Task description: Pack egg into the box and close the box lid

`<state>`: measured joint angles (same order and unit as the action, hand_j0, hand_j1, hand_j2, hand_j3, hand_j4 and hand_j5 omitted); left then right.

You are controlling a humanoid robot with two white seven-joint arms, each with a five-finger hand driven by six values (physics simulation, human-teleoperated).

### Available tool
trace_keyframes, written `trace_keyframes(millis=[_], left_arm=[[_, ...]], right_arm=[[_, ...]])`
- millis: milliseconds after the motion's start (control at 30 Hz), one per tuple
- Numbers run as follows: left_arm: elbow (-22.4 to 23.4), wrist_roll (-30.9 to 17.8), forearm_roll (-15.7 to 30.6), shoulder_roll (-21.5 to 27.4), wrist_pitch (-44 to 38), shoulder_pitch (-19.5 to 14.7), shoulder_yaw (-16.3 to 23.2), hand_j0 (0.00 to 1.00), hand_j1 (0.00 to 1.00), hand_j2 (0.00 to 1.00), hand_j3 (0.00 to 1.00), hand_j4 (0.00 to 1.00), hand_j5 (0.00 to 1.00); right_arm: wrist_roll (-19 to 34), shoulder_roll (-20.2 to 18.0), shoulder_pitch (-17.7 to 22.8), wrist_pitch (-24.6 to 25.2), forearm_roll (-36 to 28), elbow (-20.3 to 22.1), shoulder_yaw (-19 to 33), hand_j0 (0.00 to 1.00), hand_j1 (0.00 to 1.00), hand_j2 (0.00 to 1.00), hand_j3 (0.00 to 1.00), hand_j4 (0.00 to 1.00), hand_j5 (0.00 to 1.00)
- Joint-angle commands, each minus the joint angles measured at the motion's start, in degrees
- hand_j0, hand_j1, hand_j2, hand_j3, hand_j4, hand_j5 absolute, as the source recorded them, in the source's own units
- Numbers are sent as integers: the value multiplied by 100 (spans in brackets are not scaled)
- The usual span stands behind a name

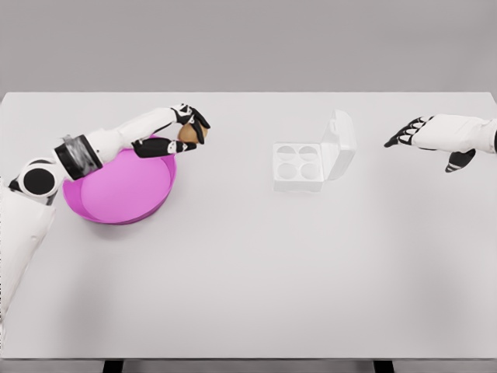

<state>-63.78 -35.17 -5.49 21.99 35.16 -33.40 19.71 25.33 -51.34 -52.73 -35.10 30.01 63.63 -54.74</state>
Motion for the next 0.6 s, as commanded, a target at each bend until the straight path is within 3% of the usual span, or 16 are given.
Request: trace_keyframes(millis=[0, 567], left_arm=[[-3, 17, -22, -133, -16, 9, 6, 39, 39, 39, 39, 39, 39], [76, 17, -215, -889, -16, 9, 59, 39, 39, 39, 39, 39, 39]], right_arm=[[-2, 1, 0, 10, -22, 0, 7, 100, 100, 100, 100, 100, 100], [-2, 36, 0, 10, -31, 0, 16, 100, 100, 100, 100, 100, 100]])
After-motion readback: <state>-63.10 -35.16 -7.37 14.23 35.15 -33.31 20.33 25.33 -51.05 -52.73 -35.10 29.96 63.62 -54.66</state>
